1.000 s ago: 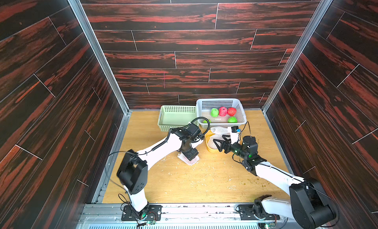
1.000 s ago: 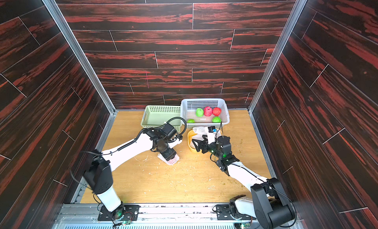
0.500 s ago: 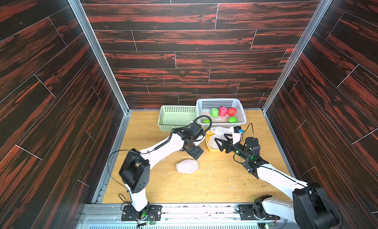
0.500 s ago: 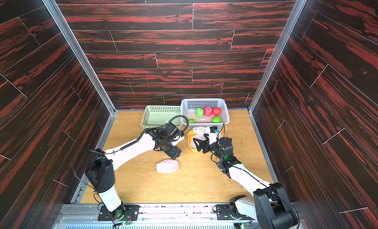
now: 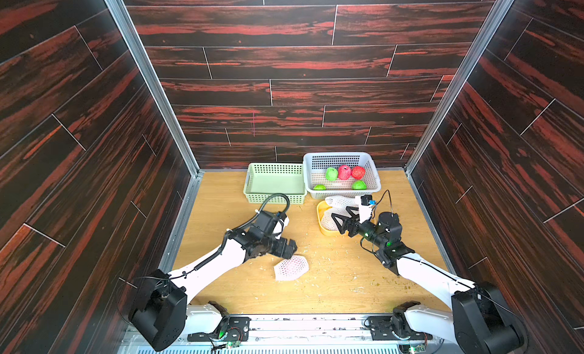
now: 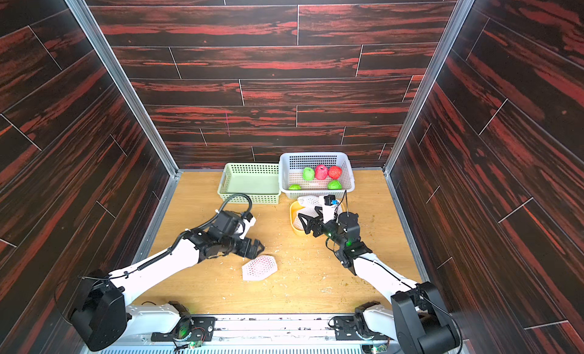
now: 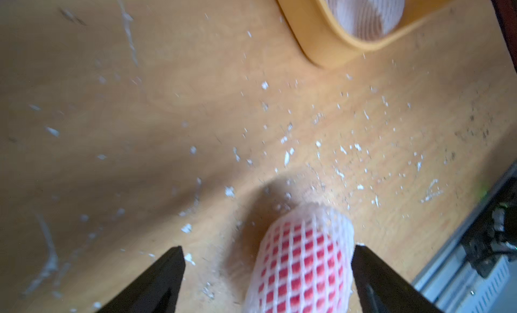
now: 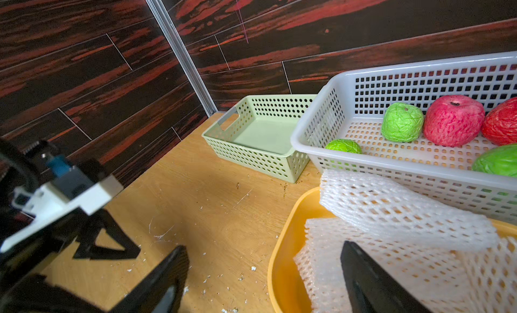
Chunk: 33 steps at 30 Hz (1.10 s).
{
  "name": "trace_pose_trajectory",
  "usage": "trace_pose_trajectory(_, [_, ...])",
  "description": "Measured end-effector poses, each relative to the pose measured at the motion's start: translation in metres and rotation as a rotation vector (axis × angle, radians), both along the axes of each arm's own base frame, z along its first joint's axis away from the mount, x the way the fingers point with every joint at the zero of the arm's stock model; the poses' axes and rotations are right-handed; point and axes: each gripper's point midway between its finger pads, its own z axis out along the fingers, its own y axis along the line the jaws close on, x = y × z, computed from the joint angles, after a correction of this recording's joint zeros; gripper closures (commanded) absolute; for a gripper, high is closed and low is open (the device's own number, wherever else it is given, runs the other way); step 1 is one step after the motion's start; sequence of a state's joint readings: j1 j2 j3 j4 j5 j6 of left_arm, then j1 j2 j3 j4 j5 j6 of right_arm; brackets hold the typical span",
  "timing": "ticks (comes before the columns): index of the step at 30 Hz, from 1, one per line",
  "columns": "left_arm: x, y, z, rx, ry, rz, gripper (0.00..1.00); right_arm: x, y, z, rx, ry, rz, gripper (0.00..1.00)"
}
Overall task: Remove foam nets from apples
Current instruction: Remove the foam net from the apple.
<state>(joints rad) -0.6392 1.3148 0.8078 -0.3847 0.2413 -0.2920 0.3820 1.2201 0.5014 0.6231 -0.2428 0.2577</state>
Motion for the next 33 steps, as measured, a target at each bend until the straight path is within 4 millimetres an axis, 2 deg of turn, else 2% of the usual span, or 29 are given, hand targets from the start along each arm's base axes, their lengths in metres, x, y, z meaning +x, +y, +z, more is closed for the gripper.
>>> trace_pose_trajectory(3, [-0.022, -0.007, -0.013, -0.002, 0.035, -0.033, 0.01, 0.001, 0.0, -0.001, 0.0, 0.0, 0.001, 0.11])
trace_pose_trajectory(5, [-0.03, -0.003, -0.018, -0.016, 0.034, -0.02, 0.01, 0.0, 0.001, 0.0, 0.001, -0.001, 0.002, 0.11])
trace_pose_trajectory(12, [-0.041, 0.004, -0.027, -0.099, 0.017, 0.029, 0.01, 0.0, 0.001, 0.0, 0.003, -0.001, 0.008, 0.11])
trace_pose_trajectory(21, [-0.056, -0.006, -0.026, -0.205, 0.004, -0.007, 0.01, 0.0, 0.002, -0.003, 0.0, 0.008, 0.011, 0.11])
trace_pose_trajectory(28, [-0.072, -0.001, -0.046, -0.224, 0.042, -0.004, 0.06, 0.0, 0.003, -0.006, -0.001, 0.017, 0.015, 0.11])
trace_pose_trajectory(33, [-0.074, 0.0, -0.047, -0.231, 0.04, -0.001, 0.11, 0.0, 0.003, -0.006, 0.001, 0.018, 0.018, 0.11])
